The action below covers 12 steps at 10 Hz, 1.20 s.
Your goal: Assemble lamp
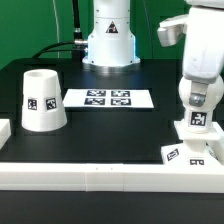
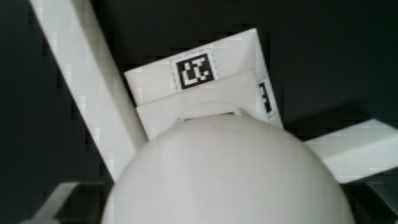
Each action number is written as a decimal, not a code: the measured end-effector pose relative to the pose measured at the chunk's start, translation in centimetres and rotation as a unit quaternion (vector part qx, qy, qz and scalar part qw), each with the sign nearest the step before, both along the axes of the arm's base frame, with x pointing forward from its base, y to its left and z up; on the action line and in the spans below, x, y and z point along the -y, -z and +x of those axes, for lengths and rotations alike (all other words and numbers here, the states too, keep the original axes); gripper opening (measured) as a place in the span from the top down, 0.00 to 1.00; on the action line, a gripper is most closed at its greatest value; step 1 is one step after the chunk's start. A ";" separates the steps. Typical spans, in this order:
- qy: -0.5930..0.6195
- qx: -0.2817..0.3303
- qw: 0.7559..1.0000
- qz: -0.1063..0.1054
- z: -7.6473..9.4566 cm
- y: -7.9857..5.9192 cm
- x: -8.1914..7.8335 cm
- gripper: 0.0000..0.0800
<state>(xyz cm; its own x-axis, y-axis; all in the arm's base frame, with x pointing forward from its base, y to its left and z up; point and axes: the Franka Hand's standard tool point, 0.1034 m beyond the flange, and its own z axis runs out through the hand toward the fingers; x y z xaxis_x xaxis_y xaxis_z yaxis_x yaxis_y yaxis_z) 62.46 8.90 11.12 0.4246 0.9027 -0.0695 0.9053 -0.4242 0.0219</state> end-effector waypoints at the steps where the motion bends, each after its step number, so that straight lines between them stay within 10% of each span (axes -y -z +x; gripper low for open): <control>1: 0.048 0.002 0.999 0.002 0.0 0.0 0.0 0.28; 7: 0.235 0.020 0.972 0.006 0.2 0.0 -0.3 0.28; 12: 0.498 0.007 0.866 0.033 0.1 0.0 0.0 0.28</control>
Offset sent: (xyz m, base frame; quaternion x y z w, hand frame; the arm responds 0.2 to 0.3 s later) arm 0.0000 0.0000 0.0000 0.0000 0.0000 0.1296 0.9916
